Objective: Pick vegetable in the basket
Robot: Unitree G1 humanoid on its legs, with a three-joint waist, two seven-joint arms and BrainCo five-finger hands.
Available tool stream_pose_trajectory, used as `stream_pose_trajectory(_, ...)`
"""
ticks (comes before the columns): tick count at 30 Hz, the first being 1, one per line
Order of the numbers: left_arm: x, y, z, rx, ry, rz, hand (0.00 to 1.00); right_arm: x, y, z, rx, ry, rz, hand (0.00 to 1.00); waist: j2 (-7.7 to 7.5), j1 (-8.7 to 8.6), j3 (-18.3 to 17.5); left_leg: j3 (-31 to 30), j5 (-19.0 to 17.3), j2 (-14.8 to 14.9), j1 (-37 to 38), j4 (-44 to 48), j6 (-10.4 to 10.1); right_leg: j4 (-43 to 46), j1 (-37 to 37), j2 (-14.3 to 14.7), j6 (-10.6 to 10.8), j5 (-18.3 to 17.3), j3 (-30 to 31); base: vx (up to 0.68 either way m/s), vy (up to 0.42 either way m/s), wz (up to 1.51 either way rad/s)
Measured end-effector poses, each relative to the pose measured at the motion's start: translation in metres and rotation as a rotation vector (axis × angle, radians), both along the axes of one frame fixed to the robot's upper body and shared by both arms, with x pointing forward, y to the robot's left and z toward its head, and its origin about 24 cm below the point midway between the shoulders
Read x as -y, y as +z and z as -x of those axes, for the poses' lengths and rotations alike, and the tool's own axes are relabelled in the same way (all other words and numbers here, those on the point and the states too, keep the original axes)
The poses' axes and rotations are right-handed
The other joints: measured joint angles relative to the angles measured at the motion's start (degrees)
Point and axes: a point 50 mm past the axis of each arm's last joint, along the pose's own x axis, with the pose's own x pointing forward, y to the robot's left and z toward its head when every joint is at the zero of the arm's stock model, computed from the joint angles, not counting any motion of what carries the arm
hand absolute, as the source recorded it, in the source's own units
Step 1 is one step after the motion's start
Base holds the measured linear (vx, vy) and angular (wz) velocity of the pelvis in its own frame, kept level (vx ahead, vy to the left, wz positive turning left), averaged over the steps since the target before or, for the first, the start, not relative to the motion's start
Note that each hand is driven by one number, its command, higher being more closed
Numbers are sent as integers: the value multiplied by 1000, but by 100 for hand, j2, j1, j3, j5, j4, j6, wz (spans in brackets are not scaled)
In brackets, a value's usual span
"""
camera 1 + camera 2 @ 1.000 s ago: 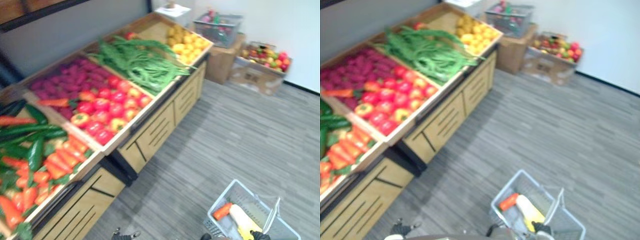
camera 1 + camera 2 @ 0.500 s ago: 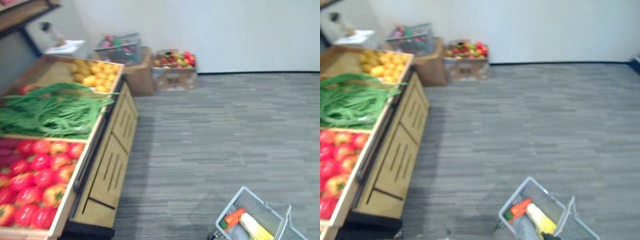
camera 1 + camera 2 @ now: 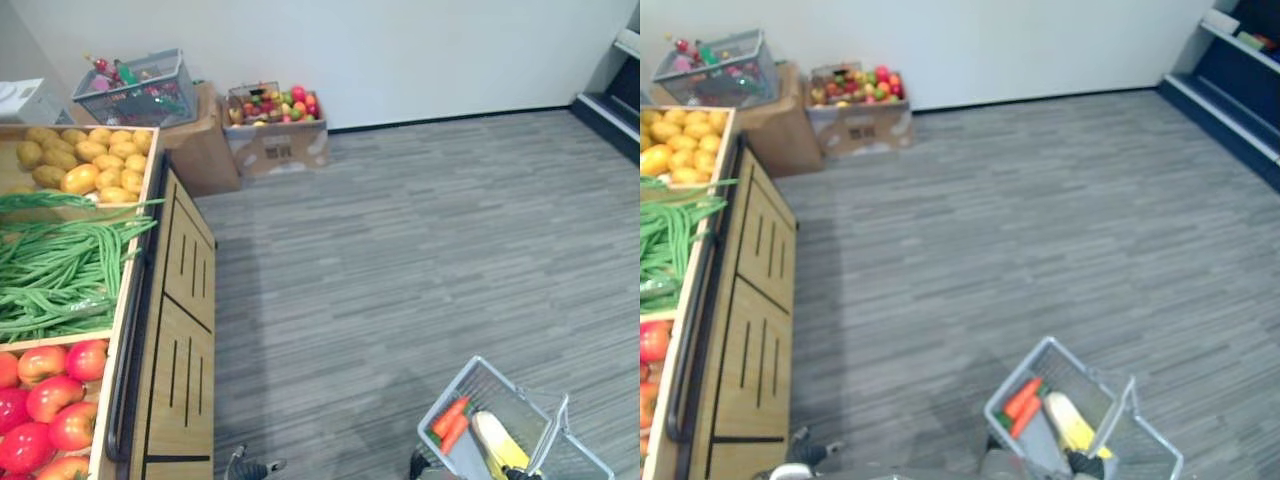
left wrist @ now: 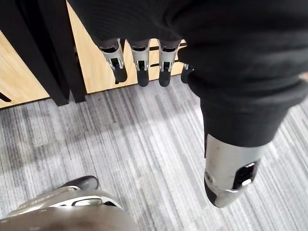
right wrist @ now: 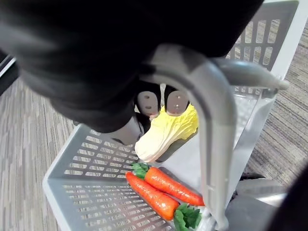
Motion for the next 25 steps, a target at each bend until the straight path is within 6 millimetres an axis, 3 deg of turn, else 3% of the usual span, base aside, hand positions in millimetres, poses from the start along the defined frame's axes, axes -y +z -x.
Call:
stream_pose_trajectory(5, 1, -2, 7, 19, 99, 63, 0, 2, -1, 6, -6, -34, -11, 100, 8, 18, -69, 21, 1, 22, 22, -106, -4, -275, 19, 80, 2, 1, 7, 14, -25, -10)
stream_pose_trajectory(9, 2, -5, 21, 14, 222, 127, 0, 0, -7, 23, -54, -97, -57, 100, 59, 5, -191, 3, 48, 53, 107, -251, -45, -1045, 403, 202, -14, 357, -47, 1, -6, -1)
stream_pose_trajectory(14, 4, -9, 30, -8, 274, 186, 0, -2, -11, 36, -79, -162, -91, 100, 81, -31, -343, -56, 77, 20, 212, -385, -78, -1490, 660, 272, -2, 534, -89, 6, -4, 1)
stream_pose_trajectory(25, 2, -10, 32, -48, 195, 212, 0, -2, -11, 27, -75, -66, -115, 100, 32, -141, -354, -210, 76, -89, 410, -456, -76, -1566, 855, 227, 11, 559, -129, -20, -2, 2)
